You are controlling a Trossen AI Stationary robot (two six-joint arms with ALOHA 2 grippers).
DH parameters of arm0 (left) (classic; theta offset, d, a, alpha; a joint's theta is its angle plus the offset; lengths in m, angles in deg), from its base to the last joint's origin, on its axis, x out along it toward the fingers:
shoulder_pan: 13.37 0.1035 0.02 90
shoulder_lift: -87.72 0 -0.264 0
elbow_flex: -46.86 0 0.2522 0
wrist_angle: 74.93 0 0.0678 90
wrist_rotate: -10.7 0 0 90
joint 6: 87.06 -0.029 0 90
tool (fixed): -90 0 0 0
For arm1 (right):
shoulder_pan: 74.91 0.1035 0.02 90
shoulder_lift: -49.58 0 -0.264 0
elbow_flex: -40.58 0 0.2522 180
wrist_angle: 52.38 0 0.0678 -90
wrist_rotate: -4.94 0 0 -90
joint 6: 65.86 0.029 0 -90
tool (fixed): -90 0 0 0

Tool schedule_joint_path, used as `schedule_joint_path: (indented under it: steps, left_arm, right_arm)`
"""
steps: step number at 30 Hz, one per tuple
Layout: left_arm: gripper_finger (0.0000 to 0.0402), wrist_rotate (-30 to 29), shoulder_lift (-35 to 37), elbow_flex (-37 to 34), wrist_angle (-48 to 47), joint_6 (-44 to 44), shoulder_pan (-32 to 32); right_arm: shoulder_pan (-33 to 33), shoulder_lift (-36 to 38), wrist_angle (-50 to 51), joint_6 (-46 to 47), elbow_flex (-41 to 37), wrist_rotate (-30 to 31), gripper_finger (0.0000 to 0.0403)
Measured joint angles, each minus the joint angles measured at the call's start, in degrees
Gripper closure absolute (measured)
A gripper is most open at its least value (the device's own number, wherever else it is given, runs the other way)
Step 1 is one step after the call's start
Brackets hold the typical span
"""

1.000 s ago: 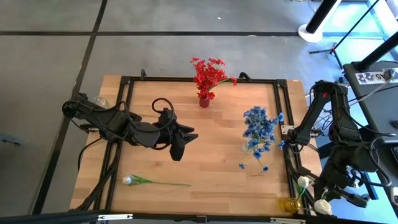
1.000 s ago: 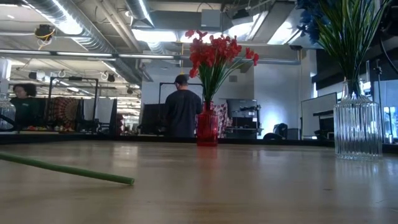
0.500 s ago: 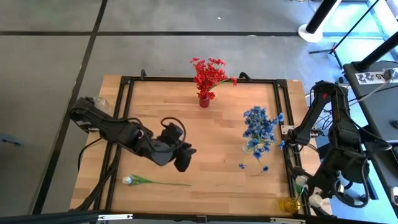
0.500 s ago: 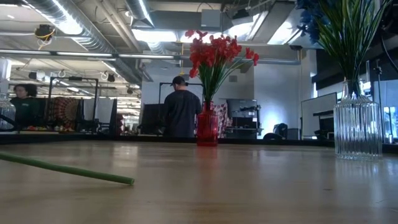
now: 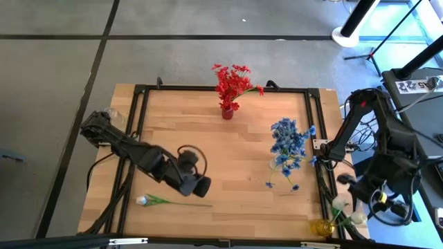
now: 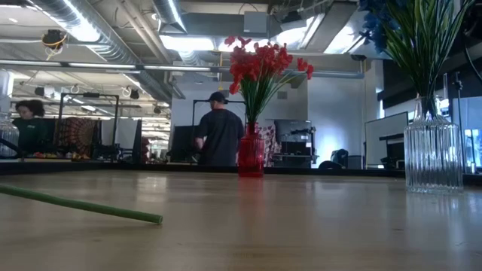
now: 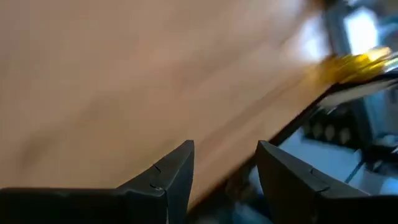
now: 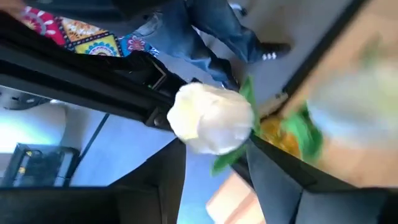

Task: Sort flowers into vase by color
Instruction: Put the top white flower into the yellow vase, then put the white flower into the yellow vase

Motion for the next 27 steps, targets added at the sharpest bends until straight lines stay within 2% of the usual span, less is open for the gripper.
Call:
schedule_joint_path:
  steps: [4,8,11,15,22,27]
  left_arm:
    - [0.0219,9.4,-2.0,0.0,-10.6,13.5,-2.4]
    - [0.0212,15.3,-4.5,0.0,-15.9,12.8,-4.9]
    - [0.0211,21.0,-7.2,0.0,-21.6,5.7,-5.7]
    - [0.0211,26.7,-10.8,-0.7,-26.1,-7.9,-6.1]
    - [0.0222,38.1,-11.4,-16.7,-16.7,-23.2,-6.4]
    - [0.0225,41.3,-11.4,-26.8,-7.1,-32.1,-7.0]
  right_arm:
    - [0.0,0.1,7.6,3.5,5.3,2.0,0.0231]
    - [0.0,0.1,11.6,3.7,10.0,5.8,0.0231]
    - [0.0,0.2,13.7,3.3,13.0,7.9,0.0231]
    - [0.0,0.2,16.8,2.9,16.4,11.7,0.023]
    - [0.0,0.2,17.3,4.2,18.8,17.5,0.023]
    - [0.0,0.1,17.2,9.3,18.8,20.4,0.023]
